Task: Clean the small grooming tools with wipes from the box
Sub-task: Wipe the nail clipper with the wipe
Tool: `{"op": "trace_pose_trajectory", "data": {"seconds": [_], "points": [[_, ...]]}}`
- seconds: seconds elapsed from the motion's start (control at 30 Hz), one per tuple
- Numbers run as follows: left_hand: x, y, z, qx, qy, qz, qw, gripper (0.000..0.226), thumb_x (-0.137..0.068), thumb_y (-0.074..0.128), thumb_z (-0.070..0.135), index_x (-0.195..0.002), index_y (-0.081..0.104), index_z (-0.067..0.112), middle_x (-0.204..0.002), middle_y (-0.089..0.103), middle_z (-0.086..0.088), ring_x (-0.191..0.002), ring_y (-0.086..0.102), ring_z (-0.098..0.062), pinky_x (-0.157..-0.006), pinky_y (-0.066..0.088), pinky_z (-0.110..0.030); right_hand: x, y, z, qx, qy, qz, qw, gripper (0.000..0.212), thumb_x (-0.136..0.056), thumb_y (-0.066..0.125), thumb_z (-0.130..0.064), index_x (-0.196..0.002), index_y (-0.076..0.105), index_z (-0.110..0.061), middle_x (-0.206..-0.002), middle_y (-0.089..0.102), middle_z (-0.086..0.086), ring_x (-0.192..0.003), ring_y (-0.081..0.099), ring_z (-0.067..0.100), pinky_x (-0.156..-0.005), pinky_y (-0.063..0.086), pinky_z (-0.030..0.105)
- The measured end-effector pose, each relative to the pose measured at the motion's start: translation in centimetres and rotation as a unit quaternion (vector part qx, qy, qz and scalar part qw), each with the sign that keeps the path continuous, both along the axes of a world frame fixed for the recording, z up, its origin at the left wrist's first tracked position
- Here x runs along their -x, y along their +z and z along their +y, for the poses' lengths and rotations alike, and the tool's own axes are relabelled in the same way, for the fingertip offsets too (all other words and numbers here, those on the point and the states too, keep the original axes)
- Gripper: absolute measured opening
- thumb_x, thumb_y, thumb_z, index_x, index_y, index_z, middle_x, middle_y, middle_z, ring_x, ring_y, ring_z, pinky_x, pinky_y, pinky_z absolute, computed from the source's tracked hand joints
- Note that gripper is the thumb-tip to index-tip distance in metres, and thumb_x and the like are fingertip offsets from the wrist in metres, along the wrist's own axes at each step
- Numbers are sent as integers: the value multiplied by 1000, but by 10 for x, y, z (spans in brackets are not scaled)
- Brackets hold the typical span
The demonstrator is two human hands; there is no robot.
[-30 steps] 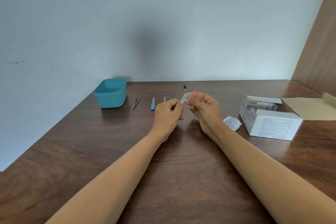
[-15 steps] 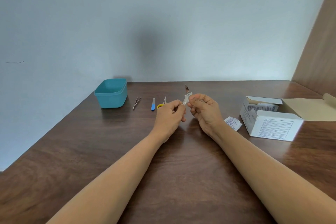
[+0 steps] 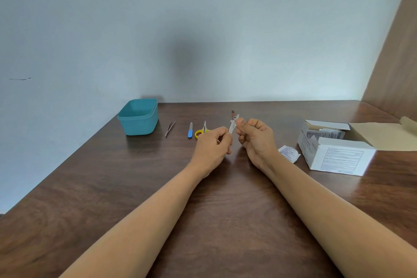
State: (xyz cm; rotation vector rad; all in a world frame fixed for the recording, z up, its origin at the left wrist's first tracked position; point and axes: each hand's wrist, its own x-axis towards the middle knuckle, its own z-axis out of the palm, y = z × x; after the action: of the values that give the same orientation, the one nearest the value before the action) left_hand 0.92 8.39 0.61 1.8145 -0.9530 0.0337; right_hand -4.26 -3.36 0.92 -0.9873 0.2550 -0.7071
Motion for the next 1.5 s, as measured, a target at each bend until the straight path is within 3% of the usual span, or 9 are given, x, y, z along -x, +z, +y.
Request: {"op": "trace_pose_trajectory", "data": {"seconds": [0.2, 0.3, 0.57, 0.73, 0.9, 1.1, 1.23, 1.4, 1.5], "points": [[-3, -1, -1, 22, 14, 20, 999, 28, -96, 46, 13, -73, 51, -2, -63, 52, -1, -55, 61, 0, -58, 40, -19, 0, -1, 2, 89, 33, 35, 995, 30, -78, 72, -4, -69, 46, -15, -59, 58, 2, -51, 54, 8, -50, 38, 19], [-4, -2, -1, 25, 18, 23, 999, 27, -96, 46, 12, -74, 51, -3, -63, 51, 0, -54, 61, 2, -57, 40, -19, -1, -1, 2, 103, 38, 38, 993, 32, -78, 72, -3, -69, 45, -15, -54, 60, -1, -50, 54, 7, -49, 37, 17], [-2, -3, -1, -22, -11, -10, 1000, 30, -96, 45, 13, -73, 46, -6, -67, 48, -15, -55, 60, 0, -56, 41, -15, -1, -2, -3, 12, -13, -7, 1000, 38, -82, 69, -3, -65, 38, -18, -52, 55, -4, -50, 55, 5, -50, 38, 17], [-3, -2, 0, -4, 13, -2, 1000, 30, -96, 45, 10, -66, 45, 3, -63, 47, -8, -58, 61, -9, -52, 38, -8, -3, -4, -1, 92, 14, 25, 995, 39, -79, 71, -2, -64, 39, -17, -56, 53, 2, -50, 53, 7, -50, 36, 18], [-5, -3, -2, 11, 19, 15, 1000, 30, -96, 45, 11, -66, 44, 11, -59, 49, 7, -53, 60, 2, -54, 37, -16, -3, -4, 1, 139, 27, 39, 989, 40, -79, 72, -1, -65, 37, -17, -48, 55, -5, -50, 52, 6, -50, 34, 19], [-1, -2, -2, -29, -16, -11, 999, 30, -96, 44, 12, -67, 46, 10, -65, 50, -10, -55, 60, 1, -53, 38, -8, -3, -4, -3, 36, -32, -3, 999, 40, -81, 69, -2, -64, 37, -17, -48, 53, -5, -48, 55, 4, -49, 35, 18], [-2, -3, -1, -25, -11, -11, 1000, 28, -95, 45, 11, -70, 48, -2, -67, 52, -21, -54, 59, 0, -55, 38, -16, -4, -5, -3, 48, -21, 0, 999, 40, -81, 70, -3, -64, 37, -18, -50, 52, -3, -49, 53, 6, -49, 35, 18], [-6, -5, -2, -1, 20, 12, 1000, 28, -97, 45, 14, -74, 50, -2, -63, 52, 2, -53, 59, 2, -56, 39, -19, -5, -6, 1, 160, 14, 44, 986, 39, -78, 72, -2, -66, 38, -16, -48, 56, -7, -51, 51, 7, -50, 34, 19], [-6, -4, -2, -1, 17, 13, 1000, 28, -97, 44, 14, -73, 49, -1, -64, 51, -1, -55, 60, -3, -56, 39, -19, -5, -6, 1, 156, 5, 40, 987, 39, -78, 73, -3, -67, 38, -17, -51, 56, -3, -50, 51, 7, -49, 34, 18]]}}
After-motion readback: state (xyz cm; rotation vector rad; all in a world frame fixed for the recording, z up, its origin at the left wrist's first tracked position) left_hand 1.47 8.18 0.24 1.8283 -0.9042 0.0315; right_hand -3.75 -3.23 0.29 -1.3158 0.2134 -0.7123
